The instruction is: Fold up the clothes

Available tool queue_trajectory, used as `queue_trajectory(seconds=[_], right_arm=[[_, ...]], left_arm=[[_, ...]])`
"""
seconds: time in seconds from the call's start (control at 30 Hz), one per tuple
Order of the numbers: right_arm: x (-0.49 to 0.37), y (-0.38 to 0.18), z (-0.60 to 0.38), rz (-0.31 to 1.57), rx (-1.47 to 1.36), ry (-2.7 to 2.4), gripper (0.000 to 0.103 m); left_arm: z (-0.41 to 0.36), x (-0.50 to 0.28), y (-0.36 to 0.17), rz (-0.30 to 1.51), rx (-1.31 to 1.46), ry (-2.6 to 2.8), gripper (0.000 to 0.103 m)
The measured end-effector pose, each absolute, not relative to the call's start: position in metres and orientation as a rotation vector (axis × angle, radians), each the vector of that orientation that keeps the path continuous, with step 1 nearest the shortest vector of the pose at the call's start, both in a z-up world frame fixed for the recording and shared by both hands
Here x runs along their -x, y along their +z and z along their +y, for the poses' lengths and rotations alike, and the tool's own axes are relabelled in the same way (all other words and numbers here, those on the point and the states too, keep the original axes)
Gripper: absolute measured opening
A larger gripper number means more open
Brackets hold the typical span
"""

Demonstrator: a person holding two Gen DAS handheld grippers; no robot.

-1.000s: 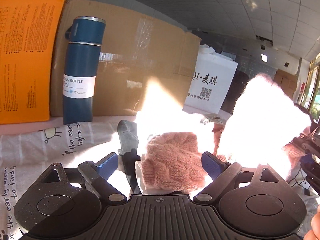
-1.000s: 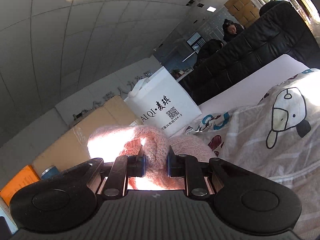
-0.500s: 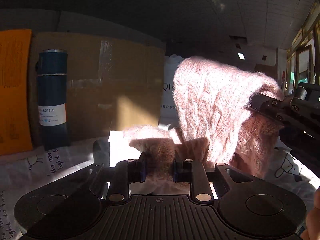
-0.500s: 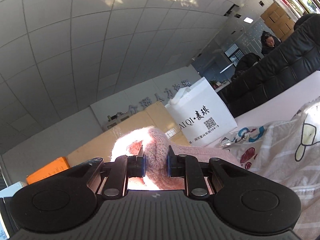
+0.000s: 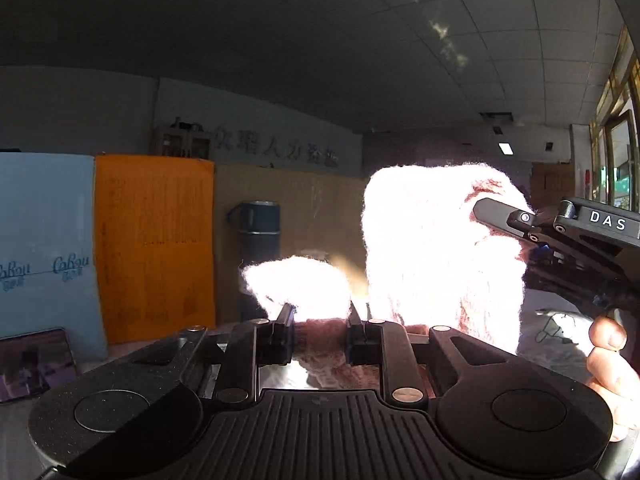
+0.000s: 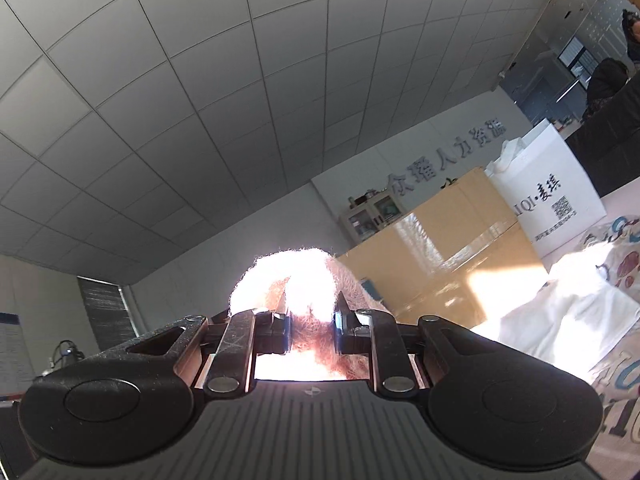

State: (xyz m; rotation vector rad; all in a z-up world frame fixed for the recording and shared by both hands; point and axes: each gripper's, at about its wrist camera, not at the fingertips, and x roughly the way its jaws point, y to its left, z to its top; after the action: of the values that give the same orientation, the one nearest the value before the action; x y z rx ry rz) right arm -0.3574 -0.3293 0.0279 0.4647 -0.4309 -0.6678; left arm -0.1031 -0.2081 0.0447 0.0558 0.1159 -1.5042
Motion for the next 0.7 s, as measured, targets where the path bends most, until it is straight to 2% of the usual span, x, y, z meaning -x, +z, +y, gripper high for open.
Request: queue_trajectory(seconds=[0.3, 0.47, 0.57, 0.6, 0.67, 0.7], right_arm=[[0.293, 0.023, -0.271, -0.195, -0.621, -0.496, 0.017], [0.276, -0.006, -0.256, 0.01, -0.592, -0.613, 0.017], [0.276, -0.021, -0.264, 0.129, -0.567, -0.694, 0.02], [0.279, -0.023, -0.265, 0.159, -0.562, -0.708, 0.024], [0.285, -0.028, -0.266, 0.196, -0.535, -0.734, 0.043], [0.285, -0.029, -0.27, 0.21, -0.515, -0.745, 0.058]], left_arm=[[-0.055, 0.057, 0.055, 0.024, -0.151, -1.188, 0.021], [-0.034, 0.04, 0.022, 0.182, -0.262, -1.108, 0.022], [-0.029, 0.026, 0.009, 0.292, -0.3, -1.075, 0.03], [-0.023, 0.02, 0.008, 0.319, -0.287, -1.066, 0.04], [-0.01, 0.014, 0.012, 0.339, -0.262, -1.042, 0.057], [-0.006, 0.014, 0.016, 0.33, -0.258, -1.026, 0.062]])
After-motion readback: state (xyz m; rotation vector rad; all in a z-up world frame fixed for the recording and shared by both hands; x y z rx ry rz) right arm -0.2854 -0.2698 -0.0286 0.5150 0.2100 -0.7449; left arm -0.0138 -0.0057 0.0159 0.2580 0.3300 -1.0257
